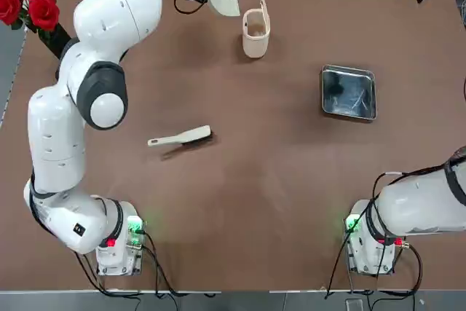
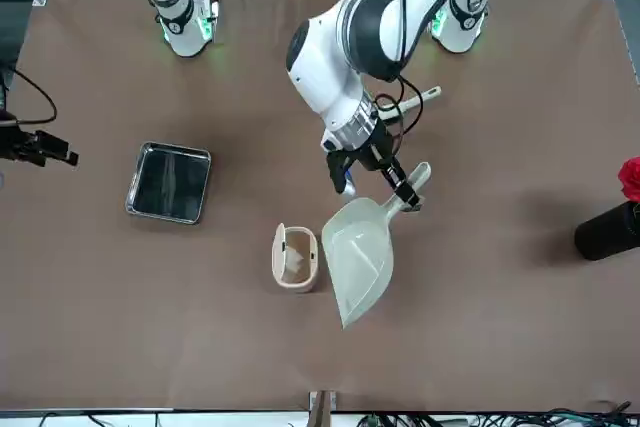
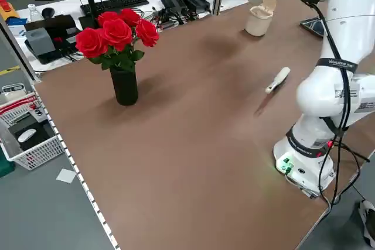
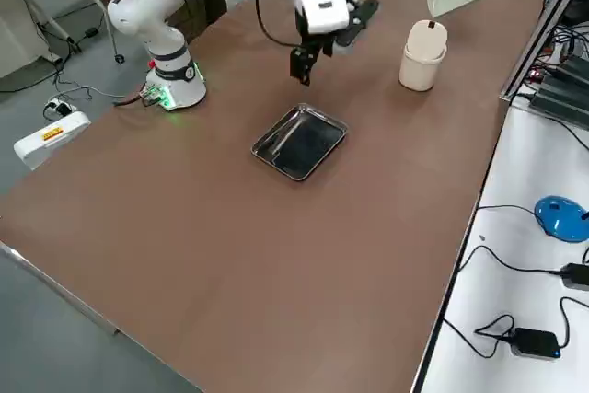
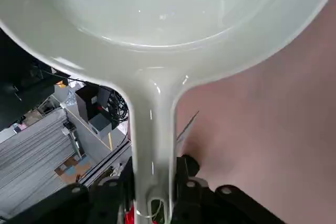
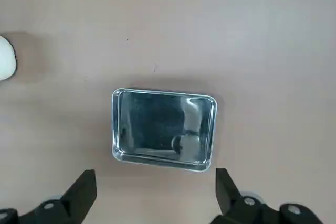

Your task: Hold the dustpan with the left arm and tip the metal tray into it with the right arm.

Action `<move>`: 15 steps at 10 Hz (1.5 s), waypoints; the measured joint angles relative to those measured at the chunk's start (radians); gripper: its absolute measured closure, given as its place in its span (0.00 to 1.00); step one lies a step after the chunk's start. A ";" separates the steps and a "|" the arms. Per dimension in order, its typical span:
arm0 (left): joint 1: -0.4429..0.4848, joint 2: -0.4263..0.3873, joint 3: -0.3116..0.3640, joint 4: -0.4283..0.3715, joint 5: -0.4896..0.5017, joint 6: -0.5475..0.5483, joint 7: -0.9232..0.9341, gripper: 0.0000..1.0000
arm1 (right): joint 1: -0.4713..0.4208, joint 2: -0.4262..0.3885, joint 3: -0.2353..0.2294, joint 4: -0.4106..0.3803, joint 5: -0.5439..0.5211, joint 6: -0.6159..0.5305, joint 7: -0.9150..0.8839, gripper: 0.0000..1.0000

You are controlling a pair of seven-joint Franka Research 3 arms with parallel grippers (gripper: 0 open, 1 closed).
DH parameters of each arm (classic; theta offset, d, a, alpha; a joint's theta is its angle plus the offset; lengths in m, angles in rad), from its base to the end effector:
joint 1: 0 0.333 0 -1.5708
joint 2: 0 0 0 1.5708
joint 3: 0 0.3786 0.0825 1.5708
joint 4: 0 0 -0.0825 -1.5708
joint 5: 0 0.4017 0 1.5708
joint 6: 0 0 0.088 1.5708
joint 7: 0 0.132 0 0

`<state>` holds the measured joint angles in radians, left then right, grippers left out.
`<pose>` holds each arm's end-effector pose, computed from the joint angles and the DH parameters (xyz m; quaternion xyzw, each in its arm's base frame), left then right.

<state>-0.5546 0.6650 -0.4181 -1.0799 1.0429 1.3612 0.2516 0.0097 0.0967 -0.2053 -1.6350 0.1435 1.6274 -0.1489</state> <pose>0.6048 -0.4691 0.5022 -0.7665 0.4916 0.0194 0.4129 0.5950 -0.0938 0.5806 -0.9963 0.0310 0.0397 0.0693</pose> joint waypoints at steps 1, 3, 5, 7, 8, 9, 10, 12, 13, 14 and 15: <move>-0.004 0.000 0.000 0.003 0.000 0.000 0.001 0.67 | 0.001 -0.002 0.037 0.044 -0.029 -0.035 0.041 0.00; 0.001 -0.015 0.000 0.017 -0.023 -0.003 0.009 0.67 | 0.002 -0.006 0.081 0.137 -0.055 -0.118 0.073 0.00; 0.043 -0.051 0.001 0.010 -0.172 -0.015 0.054 0.67 | 0.001 -0.010 0.097 0.215 -0.089 -0.196 0.074 0.00; 0.096 -0.117 0.003 -0.065 -0.310 -0.008 0.130 0.67 | -0.006 -0.018 0.126 0.241 -0.142 -0.213 0.074 0.00; 0.119 -0.172 0.014 -0.150 -0.353 0.050 0.147 0.67 | -0.011 -0.020 0.133 0.240 -0.148 -0.214 0.074 0.00; 0.126 -0.255 0.060 -0.285 -0.401 0.179 0.154 0.67 | -0.017 -0.020 0.135 0.235 -0.149 -0.210 0.074 0.00; 0.121 -0.364 0.138 -0.452 -0.467 0.337 0.191 0.67 | -0.022 -0.019 0.136 0.232 -0.149 -0.205 0.067 0.00; 0.125 -0.593 0.286 -0.785 -0.577 0.570 0.354 0.67 | -0.023 -0.024 0.145 0.231 -0.150 -0.206 0.046 0.00; 0.132 -0.676 0.337 -0.936 -0.598 0.681 0.412 0.67 | -0.023 -0.029 0.163 0.231 -0.152 -0.211 0.044 0.00; 0.137 -0.731 0.368 -1.064 -0.601 0.781 0.454 0.67 | -0.023 -0.034 0.180 0.228 -0.157 -0.213 0.044 0.00; 0.137 -0.757 0.386 -1.150 -0.602 0.837 0.498 0.67 | -0.023 -0.036 0.187 0.218 -0.160 -0.201 0.044 0.00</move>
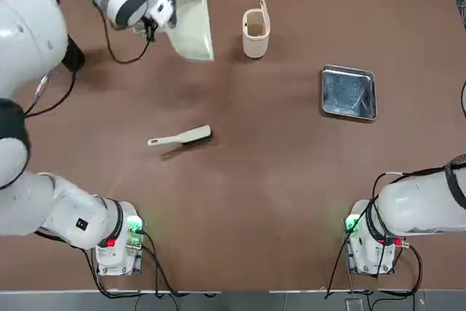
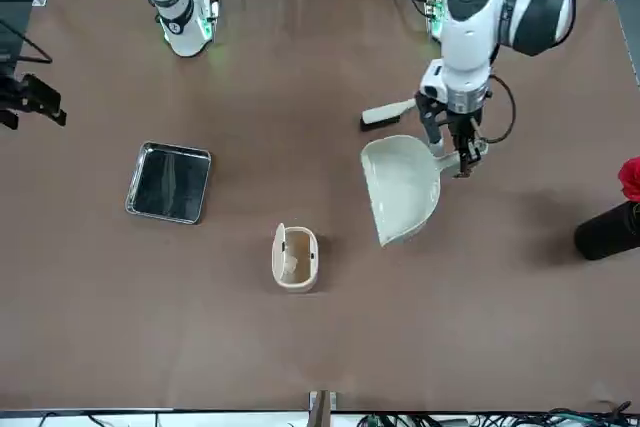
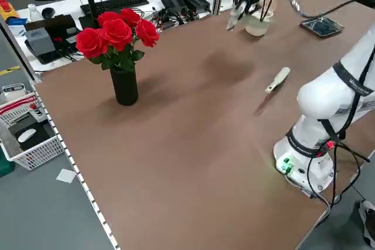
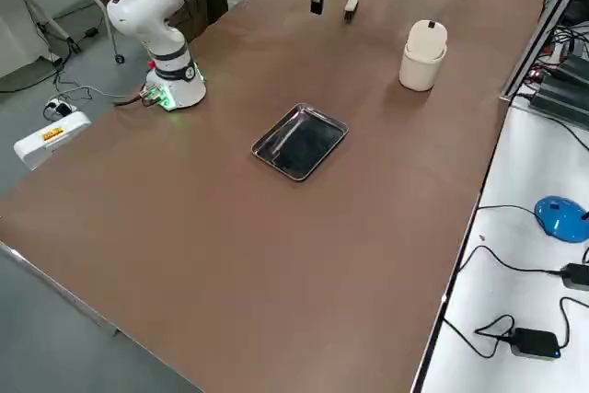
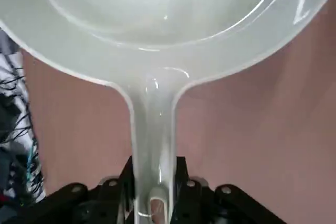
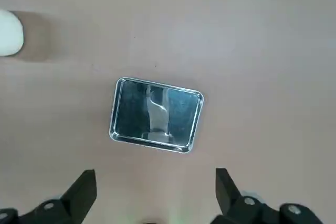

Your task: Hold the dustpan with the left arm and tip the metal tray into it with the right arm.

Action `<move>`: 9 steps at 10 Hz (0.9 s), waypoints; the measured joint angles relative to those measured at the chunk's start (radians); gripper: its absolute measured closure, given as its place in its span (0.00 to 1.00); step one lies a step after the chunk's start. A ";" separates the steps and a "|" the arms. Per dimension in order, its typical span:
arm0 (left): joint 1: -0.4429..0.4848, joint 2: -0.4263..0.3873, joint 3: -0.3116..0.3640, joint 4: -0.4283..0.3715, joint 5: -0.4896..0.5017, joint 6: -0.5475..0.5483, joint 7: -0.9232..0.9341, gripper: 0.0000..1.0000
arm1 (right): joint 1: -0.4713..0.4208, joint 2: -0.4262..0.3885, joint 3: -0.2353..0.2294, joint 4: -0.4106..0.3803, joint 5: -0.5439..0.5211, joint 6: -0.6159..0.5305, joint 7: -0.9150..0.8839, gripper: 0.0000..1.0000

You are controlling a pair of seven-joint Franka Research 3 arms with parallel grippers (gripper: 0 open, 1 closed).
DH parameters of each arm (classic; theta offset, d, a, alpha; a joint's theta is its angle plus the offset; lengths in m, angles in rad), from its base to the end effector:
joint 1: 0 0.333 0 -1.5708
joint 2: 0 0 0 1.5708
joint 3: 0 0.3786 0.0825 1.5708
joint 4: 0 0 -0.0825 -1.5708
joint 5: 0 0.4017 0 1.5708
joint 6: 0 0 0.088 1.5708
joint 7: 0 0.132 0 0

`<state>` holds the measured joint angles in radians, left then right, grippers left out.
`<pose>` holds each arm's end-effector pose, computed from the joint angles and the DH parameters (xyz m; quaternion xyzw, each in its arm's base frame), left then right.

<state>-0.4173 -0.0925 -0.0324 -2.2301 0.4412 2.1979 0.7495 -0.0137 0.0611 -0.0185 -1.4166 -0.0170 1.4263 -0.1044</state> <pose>0.4865 -0.2090 0.4496 -0.7356 0.6518 -0.0016 0.1847 0.5785 -0.0206 0.6890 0.9990 0.0351 -0.0262 0.0072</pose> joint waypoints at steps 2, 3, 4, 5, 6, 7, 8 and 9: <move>-0.001 0.009 0.003 -0.076 -0.001 0.029 0.063 0.67 | -0.004 -0.012 0.001 -0.064 -0.001 0.072 0.000 0.00; 0.000 0.037 0.003 -0.086 -0.007 0.039 0.085 0.67 | -0.007 -0.028 0.001 -0.099 -0.001 0.092 0.001 0.00; 0.001 0.072 0.003 -0.087 -0.014 0.049 0.103 0.67 | -0.011 -0.043 0.001 -0.116 -0.001 0.090 0.002 0.00; 0.001 0.109 0.001 -0.088 -0.014 0.066 0.114 0.67 | -0.018 -0.057 0.001 -0.125 0.000 0.086 0.002 0.00; 0.001 0.143 -0.004 -0.088 -0.014 0.089 0.115 0.67 | -0.025 -0.063 0.001 -0.128 0.000 0.083 0.002 0.00; 0.001 0.171 -0.009 -0.087 -0.014 0.106 0.115 0.67 | -0.030 -0.065 0.000 -0.130 0.000 0.082 0.002 0.00; 0.001 0.193 -0.011 -0.087 -0.015 0.121 0.115 0.67 | -0.035 -0.065 -0.003 -0.134 0.003 0.082 0.004 0.00; 0.001 0.209 -0.011 -0.087 -0.016 0.132 0.114 0.67 | -0.043 -0.065 -0.010 -0.139 0.008 0.082 0.005 0.00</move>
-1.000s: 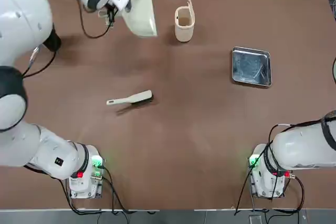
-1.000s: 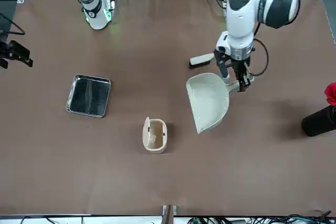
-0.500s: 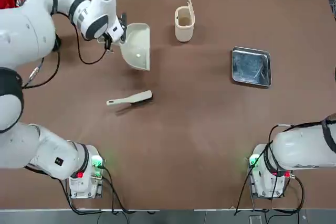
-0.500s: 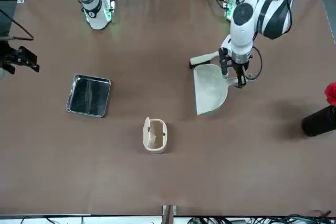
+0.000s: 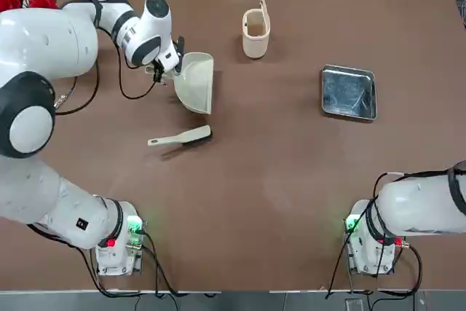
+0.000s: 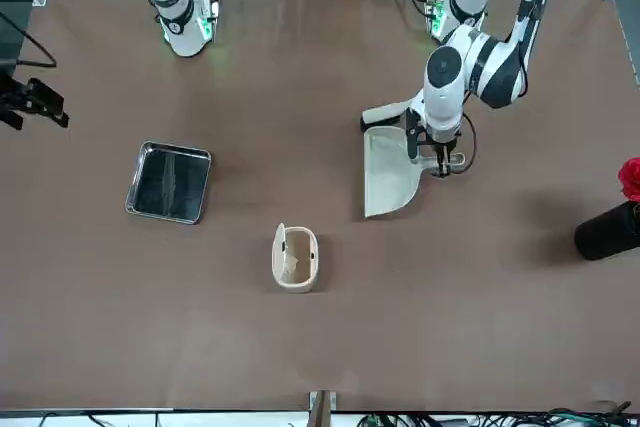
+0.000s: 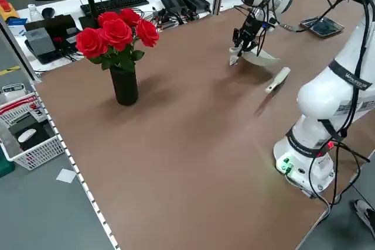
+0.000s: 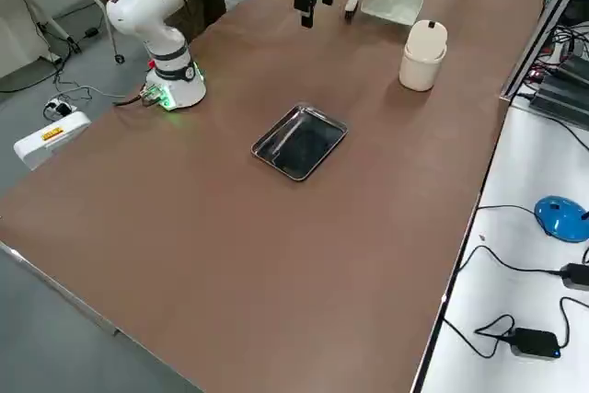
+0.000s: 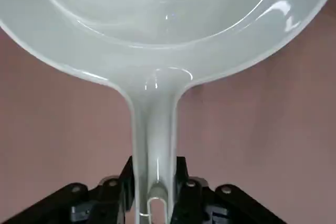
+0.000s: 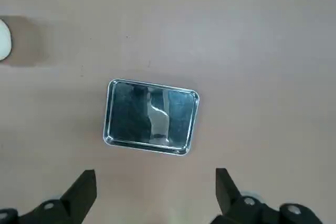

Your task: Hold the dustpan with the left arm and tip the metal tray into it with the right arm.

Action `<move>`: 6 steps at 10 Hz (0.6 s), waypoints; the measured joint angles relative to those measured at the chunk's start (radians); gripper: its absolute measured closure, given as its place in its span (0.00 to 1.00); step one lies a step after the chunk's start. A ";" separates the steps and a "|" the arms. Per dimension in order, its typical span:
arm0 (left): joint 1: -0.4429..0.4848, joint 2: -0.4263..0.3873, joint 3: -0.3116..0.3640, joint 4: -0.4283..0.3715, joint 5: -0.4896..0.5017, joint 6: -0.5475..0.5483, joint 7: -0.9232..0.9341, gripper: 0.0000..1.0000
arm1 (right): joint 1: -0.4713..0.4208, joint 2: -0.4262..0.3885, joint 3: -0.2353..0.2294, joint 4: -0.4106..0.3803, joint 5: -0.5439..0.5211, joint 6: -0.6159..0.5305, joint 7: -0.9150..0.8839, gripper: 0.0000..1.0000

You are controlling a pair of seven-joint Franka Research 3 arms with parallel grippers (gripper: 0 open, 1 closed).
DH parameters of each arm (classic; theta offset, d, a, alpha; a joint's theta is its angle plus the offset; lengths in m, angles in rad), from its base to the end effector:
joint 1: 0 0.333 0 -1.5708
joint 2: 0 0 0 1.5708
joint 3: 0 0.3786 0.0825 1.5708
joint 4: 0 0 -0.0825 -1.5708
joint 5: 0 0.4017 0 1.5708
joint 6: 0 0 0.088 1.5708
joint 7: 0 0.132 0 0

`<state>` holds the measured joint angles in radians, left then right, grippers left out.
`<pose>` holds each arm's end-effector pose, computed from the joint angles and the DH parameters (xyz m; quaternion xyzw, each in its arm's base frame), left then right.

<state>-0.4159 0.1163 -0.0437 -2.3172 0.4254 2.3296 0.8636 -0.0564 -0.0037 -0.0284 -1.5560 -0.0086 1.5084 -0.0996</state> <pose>0.4779 -0.2203 0.3096 -0.6765 0.7207 0.0780 0.1300 0.5612 -0.0489 0.6661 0.9997 0.0072 -0.0222 0.0022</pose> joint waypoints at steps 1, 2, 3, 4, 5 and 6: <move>0.001 0.014 0.000 0.000 -0.001 0.008 -0.002 0.67 | -0.005 0.000 -0.009 -0.003 0.005 0.000 0.000 0.00; 0.004 0.025 0.000 0.000 -0.002 0.016 -0.010 0.67 | -0.007 0.000 -0.014 -0.004 0.007 0.002 0.000 0.00; 0.006 0.035 0.000 0.000 -0.002 0.019 -0.032 0.67 | -0.007 0.000 -0.014 -0.004 0.008 0.003 0.000 0.00; 0.007 0.046 0.000 0.000 -0.002 0.024 -0.050 0.67 | -0.007 0.000 -0.014 -0.004 0.009 0.004 0.001 0.00; 0.007 0.056 0.000 0.000 -0.002 0.028 -0.069 0.67 | -0.008 0.000 -0.015 -0.004 0.010 0.005 0.003 0.00; 0.008 0.066 -0.004 -0.001 -0.003 0.028 -0.086 0.67 | -0.012 0.000 -0.016 -0.004 0.010 0.007 0.005 0.00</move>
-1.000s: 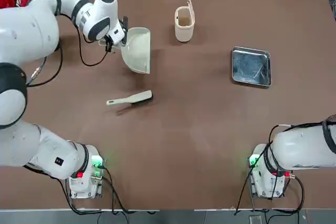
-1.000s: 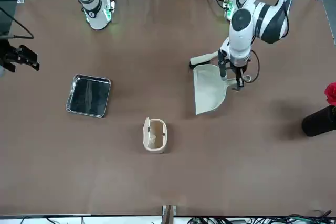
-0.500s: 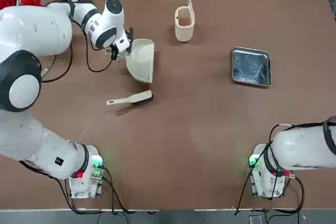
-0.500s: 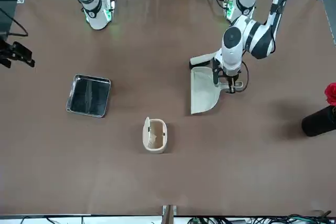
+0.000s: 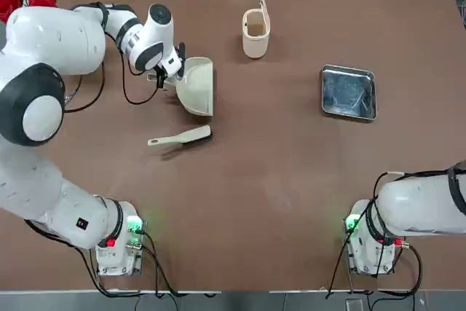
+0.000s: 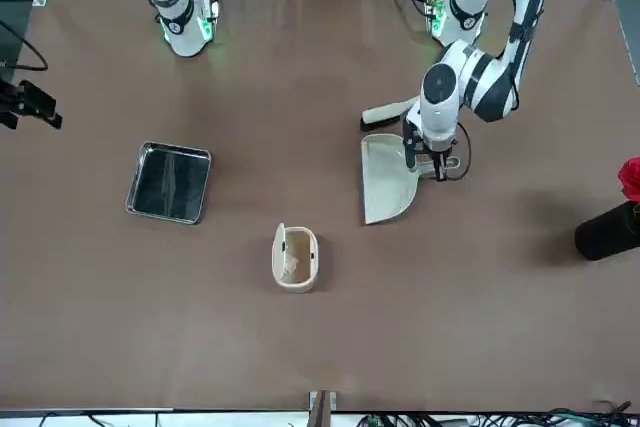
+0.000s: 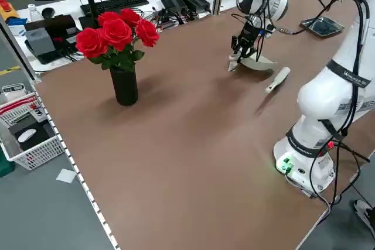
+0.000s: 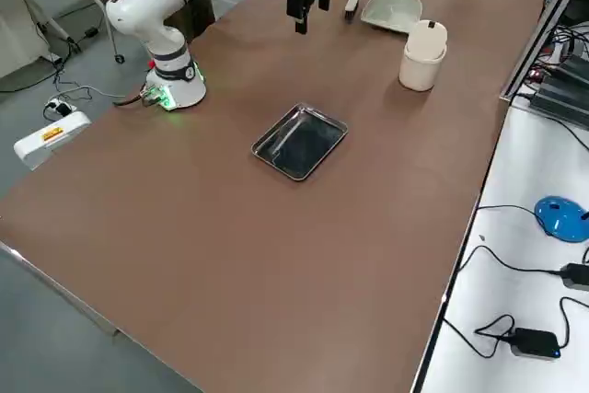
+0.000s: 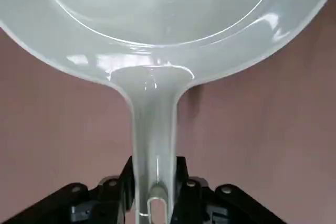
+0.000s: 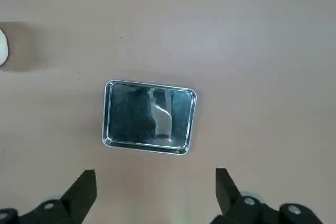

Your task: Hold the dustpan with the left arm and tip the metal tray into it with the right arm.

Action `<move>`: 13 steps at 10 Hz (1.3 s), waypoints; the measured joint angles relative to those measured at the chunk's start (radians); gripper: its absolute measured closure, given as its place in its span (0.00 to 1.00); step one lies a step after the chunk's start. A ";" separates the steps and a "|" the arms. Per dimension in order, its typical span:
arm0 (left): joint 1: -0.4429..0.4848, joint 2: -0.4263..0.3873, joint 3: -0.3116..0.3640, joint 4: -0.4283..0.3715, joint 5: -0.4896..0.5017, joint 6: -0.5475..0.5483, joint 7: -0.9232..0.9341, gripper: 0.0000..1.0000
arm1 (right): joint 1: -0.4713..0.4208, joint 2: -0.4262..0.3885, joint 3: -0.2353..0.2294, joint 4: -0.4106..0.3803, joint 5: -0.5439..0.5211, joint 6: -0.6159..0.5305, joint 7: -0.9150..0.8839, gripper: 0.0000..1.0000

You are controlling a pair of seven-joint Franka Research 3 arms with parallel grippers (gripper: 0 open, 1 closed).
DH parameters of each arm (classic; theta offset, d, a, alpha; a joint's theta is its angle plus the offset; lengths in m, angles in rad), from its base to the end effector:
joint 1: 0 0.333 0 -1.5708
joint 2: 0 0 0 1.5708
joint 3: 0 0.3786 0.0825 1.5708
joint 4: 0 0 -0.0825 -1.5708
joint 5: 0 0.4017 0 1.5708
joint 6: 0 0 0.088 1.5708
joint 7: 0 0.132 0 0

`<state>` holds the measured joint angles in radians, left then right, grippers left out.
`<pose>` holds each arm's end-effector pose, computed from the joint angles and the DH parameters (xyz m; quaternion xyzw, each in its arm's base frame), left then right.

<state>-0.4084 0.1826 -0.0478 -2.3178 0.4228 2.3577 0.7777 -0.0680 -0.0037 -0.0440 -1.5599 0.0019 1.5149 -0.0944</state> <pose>0.4785 -0.2208 0.2762 -0.7042 0.6940 0.0894 0.1202 0.5605 -0.0628 0.6647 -0.9997 0.0088 0.0204 0.0032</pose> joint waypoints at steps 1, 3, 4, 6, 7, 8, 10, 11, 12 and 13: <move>0.000 0.013 -0.011 -0.002 0.000 0.000 -0.019 0.67 | -0.007 0.000 0.000 0.000 0.000 0.001 0.000 0.00; 0.000 0.030 -0.027 -0.006 0.000 0.000 -0.055 0.67 | -0.011 0.000 0.000 -0.001 0.001 0.003 0.000 0.00; 0.000 0.033 -0.032 -0.008 0.000 -0.006 -0.075 0.67 | -0.012 0.000 0.000 -0.002 0.001 0.005 0.000 0.00; 0.002 0.032 -0.043 -0.009 -0.001 -0.046 -0.117 0.66 | -0.012 0.000 0.001 -0.003 0.002 0.006 0.000 0.00; 0.007 0.030 -0.049 -0.008 -0.007 -0.060 -0.133 0.52 | -0.012 0.000 0.001 -0.003 0.002 0.007 0.000 0.00; 0.016 0.021 -0.058 -0.006 -0.024 -0.062 -0.136 0.38 | -0.012 0.000 0.002 -0.003 0.003 0.008 0.000 0.00; 0.024 -0.031 -0.072 0.009 -0.051 -0.112 -0.153 0.10 | -0.011 0.000 0.006 -0.003 0.004 0.009 0.000 0.00; 0.029 -0.069 -0.082 0.024 -0.087 -0.155 -0.193 0.02 | -0.011 0.000 0.006 -0.004 0.004 0.009 0.000 0.00; 0.042 -0.113 -0.090 0.037 -0.120 -0.187 -0.247 0.01 | -0.011 0.000 0.006 -0.004 0.004 0.010 0.000 0.00; 0.068 -0.159 -0.092 0.042 -0.135 -0.204 -0.301 0.01 | -0.012 0.000 0.006 -0.004 0.004 0.010 0.000 0.00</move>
<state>-0.3403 0.0238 -0.1394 -2.2754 0.2875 2.1541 0.4769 -0.0796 -0.0038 -0.0383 -1.5636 0.0059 1.5250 -0.0941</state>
